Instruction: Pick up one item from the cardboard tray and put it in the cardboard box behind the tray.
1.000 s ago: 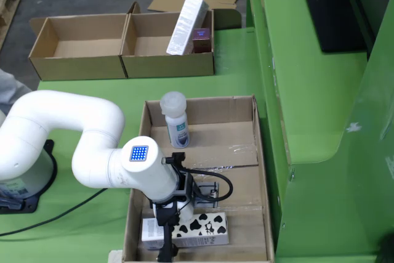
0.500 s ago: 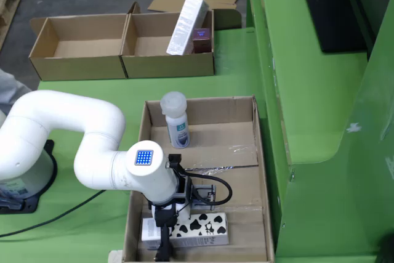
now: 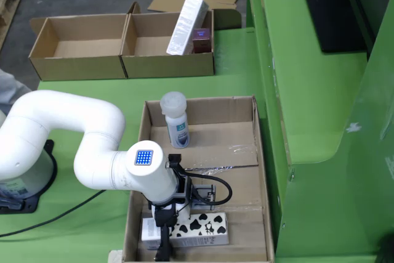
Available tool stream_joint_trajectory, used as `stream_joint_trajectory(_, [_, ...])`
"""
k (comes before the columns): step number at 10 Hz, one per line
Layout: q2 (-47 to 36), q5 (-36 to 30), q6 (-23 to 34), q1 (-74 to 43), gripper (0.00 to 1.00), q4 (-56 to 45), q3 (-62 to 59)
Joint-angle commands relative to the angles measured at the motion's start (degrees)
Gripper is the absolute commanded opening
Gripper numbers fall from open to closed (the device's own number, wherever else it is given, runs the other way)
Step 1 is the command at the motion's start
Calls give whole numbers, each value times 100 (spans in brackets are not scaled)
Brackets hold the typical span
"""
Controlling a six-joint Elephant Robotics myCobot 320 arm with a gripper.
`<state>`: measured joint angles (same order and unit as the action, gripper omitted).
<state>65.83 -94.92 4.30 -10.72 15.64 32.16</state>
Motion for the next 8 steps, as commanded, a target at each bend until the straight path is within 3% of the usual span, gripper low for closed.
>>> stream_joint_trajectory(1, [-175, 48, -9, -61, 100, 56, -135])
stream_joint_trajectory(2, [-175, 48, -9, -61, 100, 56, -135])
stream_joint_trajectory(8, [-175, 48, -9, -61, 40, 56, -135])
